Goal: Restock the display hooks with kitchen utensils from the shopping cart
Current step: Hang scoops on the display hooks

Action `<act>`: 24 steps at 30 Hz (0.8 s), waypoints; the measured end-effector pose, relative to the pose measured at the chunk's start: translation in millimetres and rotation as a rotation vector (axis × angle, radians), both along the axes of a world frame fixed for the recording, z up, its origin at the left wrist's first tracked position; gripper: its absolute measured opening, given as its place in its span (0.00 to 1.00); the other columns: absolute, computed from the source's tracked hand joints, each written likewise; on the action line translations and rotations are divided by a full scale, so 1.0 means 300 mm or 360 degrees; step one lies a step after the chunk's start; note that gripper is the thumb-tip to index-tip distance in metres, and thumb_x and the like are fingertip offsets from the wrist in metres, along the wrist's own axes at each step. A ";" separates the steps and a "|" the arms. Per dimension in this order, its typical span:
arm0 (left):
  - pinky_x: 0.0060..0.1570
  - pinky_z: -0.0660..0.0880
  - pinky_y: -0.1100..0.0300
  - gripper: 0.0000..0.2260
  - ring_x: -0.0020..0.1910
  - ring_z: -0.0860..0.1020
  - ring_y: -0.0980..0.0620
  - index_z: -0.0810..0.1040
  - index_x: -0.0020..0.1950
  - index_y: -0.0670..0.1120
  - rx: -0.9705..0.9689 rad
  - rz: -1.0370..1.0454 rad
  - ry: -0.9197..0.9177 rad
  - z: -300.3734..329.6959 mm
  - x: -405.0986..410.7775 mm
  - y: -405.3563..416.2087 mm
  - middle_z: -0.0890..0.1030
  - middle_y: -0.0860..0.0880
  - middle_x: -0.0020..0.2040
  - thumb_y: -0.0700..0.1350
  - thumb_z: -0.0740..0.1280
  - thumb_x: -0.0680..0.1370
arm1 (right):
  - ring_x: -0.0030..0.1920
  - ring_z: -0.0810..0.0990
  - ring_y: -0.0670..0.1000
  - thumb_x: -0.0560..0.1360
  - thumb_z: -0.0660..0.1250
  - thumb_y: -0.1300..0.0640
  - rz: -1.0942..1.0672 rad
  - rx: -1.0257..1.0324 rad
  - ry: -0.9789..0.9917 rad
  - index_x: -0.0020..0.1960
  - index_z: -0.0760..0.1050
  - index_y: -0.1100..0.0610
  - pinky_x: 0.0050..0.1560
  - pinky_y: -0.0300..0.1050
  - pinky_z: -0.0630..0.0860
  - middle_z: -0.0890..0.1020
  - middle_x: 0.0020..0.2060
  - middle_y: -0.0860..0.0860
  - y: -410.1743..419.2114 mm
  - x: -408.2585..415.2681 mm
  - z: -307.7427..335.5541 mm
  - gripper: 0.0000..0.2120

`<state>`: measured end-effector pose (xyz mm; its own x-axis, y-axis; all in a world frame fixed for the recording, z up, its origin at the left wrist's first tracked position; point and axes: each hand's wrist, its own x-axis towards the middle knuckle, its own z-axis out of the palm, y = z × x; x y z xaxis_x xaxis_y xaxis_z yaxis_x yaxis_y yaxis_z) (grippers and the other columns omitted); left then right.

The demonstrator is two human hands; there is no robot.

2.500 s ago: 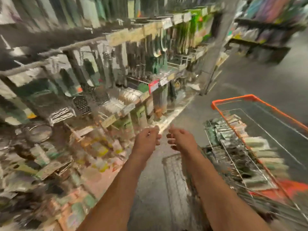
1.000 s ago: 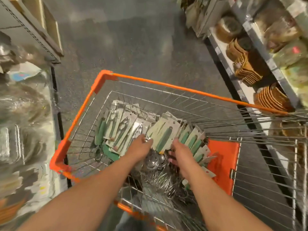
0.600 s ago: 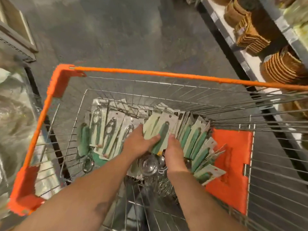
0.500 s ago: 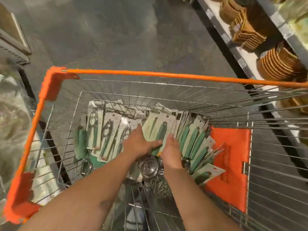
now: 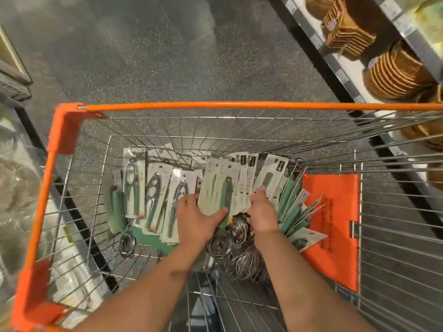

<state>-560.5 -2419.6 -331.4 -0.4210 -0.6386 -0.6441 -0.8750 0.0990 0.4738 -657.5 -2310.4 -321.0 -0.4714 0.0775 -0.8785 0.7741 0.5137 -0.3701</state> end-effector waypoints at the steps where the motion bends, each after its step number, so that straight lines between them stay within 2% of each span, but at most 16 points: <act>1: 0.59 0.76 0.50 0.34 0.60 0.75 0.47 0.74 0.65 0.45 -0.0071 -0.0019 0.0006 0.001 0.003 0.007 0.77 0.47 0.60 0.61 0.81 0.67 | 0.75 0.69 0.58 0.84 0.44 0.34 0.0004 -0.0011 -0.0007 0.78 0.69 0.53 0.78 0.61 0.62 0.72 0.75 0.55 0.003 0.000 0.007 0.34; 4: 0.51 0.76 0.57 0.35 0.52 0.79 0.49 0.70 0.70 0.45 0.0107 0.0034 0.0041 0.013 0.000 0.031 0.81 0.48 0.58 0.56 0.80 0.70 | 0.74 0.70 0.56 0.84 0.43 0.34 0.0047 -0.0072 0.0010 0.78 0.68 0.56 0.78 0.59 0.62 0.73 0.74 0.53 0.014 0.011 0.005 0.35; 7: 0.52 0.76 0.56 0.34 0.55 0.81 0.45 0.67 0.72 0.45 0.0195 0.0039 0.0012 0.010 -0.004 0.036 0.82 0.47 0.59 0.54 0.78 0.73 | 0.80 0.61 0.54 0.85 0.44 0.36 0.0065 -0.0111 0.0050 0.82 0.60 0.50 0.80 0.58 0.55 0.65 0.80 0.50 0.003 0.044 0.025 0.31; 8: 0.54 0.77 0.55 0.34 0.55 0.81 0.45 0.67 0.71 0.45 0.0213 0.0041 0.0012 0.009 -0.006 0.031 0.81 0.47 0.59 0.54 0.78 0.72 | 0.80 0.60 0.54 0.84 0.44 0.35 0.0048 -0.0116 0.0096 0.82 0.59 0.48 0.80 0.58 0.55 0.63 0.80 0.49 -0.007 0.058 0.028 0.31; 10: 0.52 0.75 0.56 0.33 0.53 0.78 0.48 0.67 0.71 0.46 0.0253 0.0068 0.0022 0.008 -0.010 0.020 0.80 0.49 0.58 0.53 0.79 0.72 | 0.78 0.64 0.54 0.75 0.44 0.23 -0.0001 -0.0139 0.0157 0.81 0.61 0.43 0.79 0.61 0.59 0.66 0.79 0.47 -0.026 0.076 0.028 0.41; 11: 0.51 0.74 0.57 0.33 0.53 0.78 0.49 0.68 0.71 0.46 0.0264 0.0088 0.0028 0.007 -0.008 0.014 0.80 0.49 0.58 0.53 0.79 0.72 | 0.77 0.67 0.53 0.70 0.43 0.18 -0.0010 -0.0149 0.0145 0.80 0.63 0.42 0.78 0.63 0.62 0.68 0.78 0.47 -0.027 0.075 0.020 0.47; 12: 0.52 0.75 0.56 0.34 0.53 0.78 0.48 0.68 0.71 0.47 0.0273 0.0110 0.0023 0.001 -0.001 0.009 0.80 0.49 0.58 0.53 0.80 0.71 | 0.75 0.70 0.54 0.70 0.43 0.17 -0.0009 -0.0167 0.0111 0.79 0.64 0.44 0.77 0.63 0.64 0.71 0.77 0.49 -0.022 0.066 0.018 0.48; 15: 0.59 0.79 0.49 0.34 0.55 0.81 0.47 0.70 0.68 0.49 0.0373 0.0304 0.0072 -0.009 0.027 -0.001 0.81 0.52 0.56 0.55 0.81 0.68 | 0.68 0.75 0.55 0.83 0.43 0.31 0.0027 -0.0238 -0.0066 0.76 0.70 0.53 0.74 0.60 0.67 0.78 0.68 0.52 -0.010 0.031 0.041 0.36; 18: 0.56 0.81 0.45 0.26 0.50 0.84 0.47 0.74 0.62 0.48 0.0547 0.0572 0.0127 -0.022 0.055 -0.004 0.85 0.49 0.53 0.47 0.81 0.70 | 0.72 0.72 0.54 0.83 0.42 0.31 0.0175 -0.0281 -0.0150 0.73 0.74 0.53 0.77 0.59 0.64 0.77 0.70 0.51 -0.010 0.028 0.036 0.37; 21: 0.52 0.83 0.46 0.24 0.49 0.85 0.45 0.75 0.63 0.46 0.0626 0.0610 0.0139 -0.022 0.068 -0.008 0.86 0.47 0.53 0.45 0.80 0.71 | 0.71 0.73 0.54 0.82 0.43 0.31 0.0167 -0.0317 -0.0199 0.69 0.75 0.54 0.72 0.56 0.70 0.79 0.67 0.54 -0.029 0.039 0.035 0.36; 22: 0.52 0.83 0.47 0.24 0.49 0.84 0.45 0.75 0.64 0.46 0.0647 0.0612 0.0143 -0.022 0.070 -0.012 0.85 0.47 0.54 0.44 0.80 0.72 | 0.71 0.73 0.54 0.82 0.43 0.31 0.0191 -0.0338 -0.0200 0.70 0.74 0.54 0.71 0.55 0.71 0.78 0.68 0.54 -0.031 0.037 0.034 0.35; 24: 0.58 0.81 0.44 0.27 0.54 0.83 0.45 0.72 0.68 0.45 0.0693 0.0618 0.0165 -0.006 0.070 -0.018 0.83 0.49 0.57 0.43 0.79 0.73 | 0.72 0.72 0.54 0.83 0.43 0.32 0.0244 -0.0338 -0.0206 0.76 0.69 0.53 0.73 0.57 0.68 0.74 0.72 0.54 -0.029 0.033 0.027 0.35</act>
